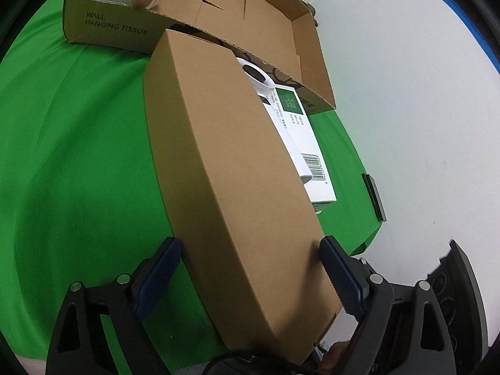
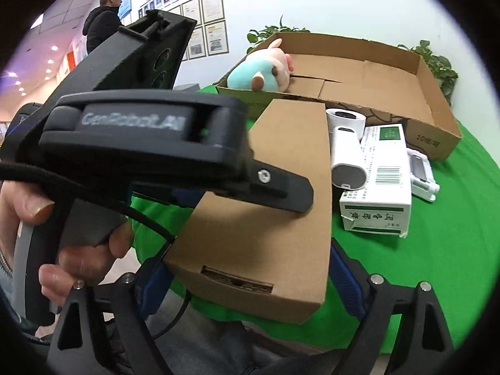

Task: Organize objects
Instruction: 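Lift the brown box with the left gripper and carry it into the tray box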

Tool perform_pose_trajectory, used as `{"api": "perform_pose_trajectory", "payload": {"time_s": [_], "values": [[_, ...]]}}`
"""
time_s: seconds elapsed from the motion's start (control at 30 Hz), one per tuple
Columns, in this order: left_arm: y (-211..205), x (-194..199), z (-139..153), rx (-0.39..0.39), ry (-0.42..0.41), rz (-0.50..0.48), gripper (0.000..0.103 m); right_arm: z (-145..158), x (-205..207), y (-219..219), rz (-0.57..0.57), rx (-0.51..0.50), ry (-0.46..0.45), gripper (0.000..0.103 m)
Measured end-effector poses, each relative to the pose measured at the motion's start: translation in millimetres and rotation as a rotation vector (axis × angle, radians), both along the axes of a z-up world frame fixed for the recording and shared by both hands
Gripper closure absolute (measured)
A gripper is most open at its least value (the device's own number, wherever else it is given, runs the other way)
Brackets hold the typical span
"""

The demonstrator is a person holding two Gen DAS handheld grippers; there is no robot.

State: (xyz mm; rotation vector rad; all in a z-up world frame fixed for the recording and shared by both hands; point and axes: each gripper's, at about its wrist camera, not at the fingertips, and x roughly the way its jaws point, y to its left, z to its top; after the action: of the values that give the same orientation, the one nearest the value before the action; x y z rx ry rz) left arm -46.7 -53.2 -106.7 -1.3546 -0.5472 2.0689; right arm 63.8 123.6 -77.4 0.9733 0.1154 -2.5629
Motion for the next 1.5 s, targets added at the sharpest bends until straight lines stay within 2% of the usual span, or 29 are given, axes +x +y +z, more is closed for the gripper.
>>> {"api": "perform_pose_trajectory", "payload": {"time_s": [0.13, 0.23, 0.33, 0.4, 0.5, 0.7, 0.83, 0.93, 1.07, 1.2, 1.33, 1.43, 1.5], "values": [[-5.9, 10.0, 5.8, 0.017, 0.002, 0.029, 0.015, 6.4, 8.3, -0.5, -0.016, -0.019, 0.02, 0.015], [-8.8, 15.7, 21.2, 0.042, 0.031, 0.042, 0.016, 18.3, 7.2, -4.0, -0.022, -0.021, 0.067, 0.015], [-9.3, 24.6, 47.9, 0.012, 0.102, 0.041, 0.021, 30.4, 6.3, -5.3, -0.029, -0.027, 0.105, 0.015], [-5.7, 29.4, 72.0, -0.007, 0.173, 0.022, 0.031, 42.5, 6.9, -4.9, -0.055, -0.01, 0.163, 0.015], [0.5, 29.7, 103.6, -0.018, 0.261, -0.003, 0.033, 62.1, 1.3, -0.5, -0.079, -0.031, 0.233, 0.015], [5.4, 16.8, 161.4, -0.022, 0.375, -0.028, 0.034, 100.1, -26.9, 3.3, -0.098, -0.004, 0.332, 0.015], [7.4, -8.2, 197.9, -0.027, 0.43, -0.037, 0.034, 127.9, -55.5, 3.2, -0.102, 0.003, 0.396, 0.015], [14.7, -31.8, 228.5, -0.06, 0.485, -0.043, 0.034, 145.9, -79.5, 1.8, -0.105, -0.015, 0.426, 0.015], [4.8, -63.6, 269.5, -0.063, 0.524, -0.036, 0.034, 169.5, -113.0, -3.8, -0.103, -0.027, 0.468, 0.015], [-0.5, -88.2, 295.6, -0.077, 0.552, -0.035, 0.034, 185.1, -140.6, -10.2, -0.102, -0.044, 0.482, 0.015], [-9.1, -121.0, 309.7, -0.083, 0.55, -0.034, 0.034, 191.5, -161.4, -14.7, -0.108, -0.064, 0.483, 0.015], [-12.9, -144.2, 309.7, -0.084, 0.527, -0.035, 0.034, 187.9, -176.6, -20.5, -0.108, -0.068, 0.451, 0.015], [-15.0, -160.0, 299.4, -0.084, 0.493, -0.032, 0.034, 180.0, -188.4, -22.1, -0.114, -0.077, 0.418, 0.015]]}}
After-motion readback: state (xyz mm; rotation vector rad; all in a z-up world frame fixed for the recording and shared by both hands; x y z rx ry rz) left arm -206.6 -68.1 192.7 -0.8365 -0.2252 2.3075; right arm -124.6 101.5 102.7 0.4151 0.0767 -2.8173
